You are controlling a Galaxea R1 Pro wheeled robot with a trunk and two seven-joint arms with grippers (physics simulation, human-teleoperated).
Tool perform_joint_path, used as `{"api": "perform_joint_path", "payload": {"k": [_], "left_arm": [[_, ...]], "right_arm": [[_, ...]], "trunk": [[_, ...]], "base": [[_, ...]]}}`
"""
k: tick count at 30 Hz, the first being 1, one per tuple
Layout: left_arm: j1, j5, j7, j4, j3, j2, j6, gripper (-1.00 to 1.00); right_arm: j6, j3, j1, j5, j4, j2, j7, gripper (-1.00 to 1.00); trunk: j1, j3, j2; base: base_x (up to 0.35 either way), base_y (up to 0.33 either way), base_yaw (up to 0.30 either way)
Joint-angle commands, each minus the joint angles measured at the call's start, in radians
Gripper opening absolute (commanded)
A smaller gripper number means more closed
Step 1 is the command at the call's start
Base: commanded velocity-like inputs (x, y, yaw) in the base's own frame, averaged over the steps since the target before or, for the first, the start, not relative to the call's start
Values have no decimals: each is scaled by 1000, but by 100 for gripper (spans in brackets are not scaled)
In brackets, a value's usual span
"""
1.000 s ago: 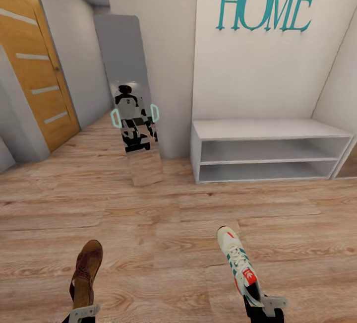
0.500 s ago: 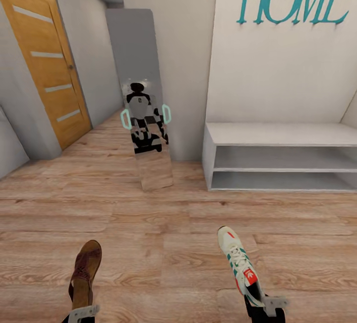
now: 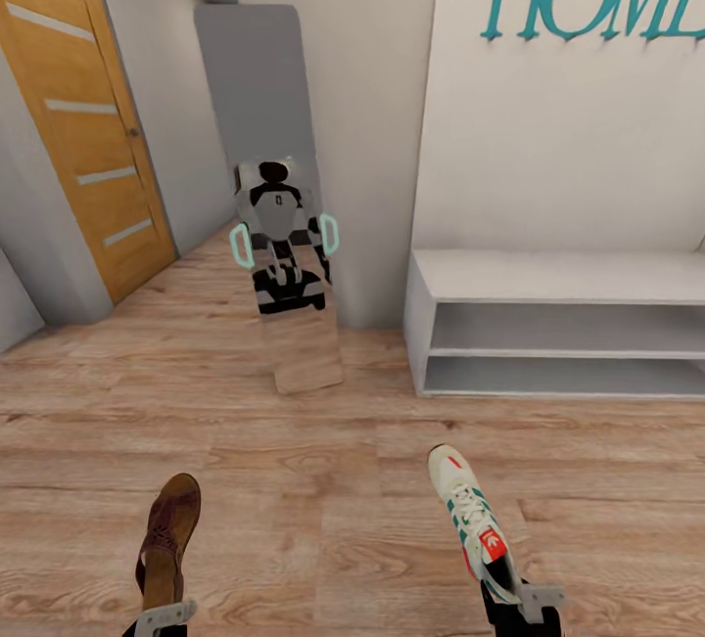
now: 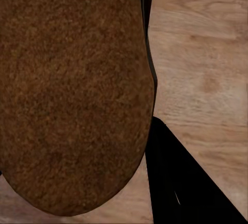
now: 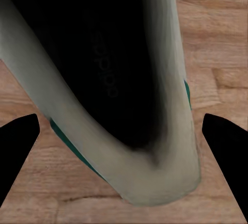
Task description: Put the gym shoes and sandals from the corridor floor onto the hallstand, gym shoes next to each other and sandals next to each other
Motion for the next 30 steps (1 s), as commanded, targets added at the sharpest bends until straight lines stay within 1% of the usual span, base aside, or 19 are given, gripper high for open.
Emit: {"api": "perform_joint_path", "payload": {"k": [1,7,15,20,30], "left_arm": [[-1,-5,-8,1,10,0,-2,-100],[-1,-3,-7,1,10,0,-2,-100],[-1,1,-7,1,10,0,-1,-100],[-1,3,-7,1,11,0,-2,-100],[-1,6,-7,2,11,0,-3,-100]], "right_arm": [[-3,-8,-1,5,1,0,7,-100],[-3,-8,-1,5,2,0,6,-100],[-3,-8,-1,5,5,1,5,-100],[-3,-8,-1,5,5,1,5,-100],[-3,-8,-1,5,5,4,4,-100]], "trunk": [[0,-1,0],[0,-1,0],[0,-1,0],[0,-1,0],[0,-2,0]], "base": [[339,0,184],[332,43,238],[236,219,275],[124,286,278],[13,303,278]]}}
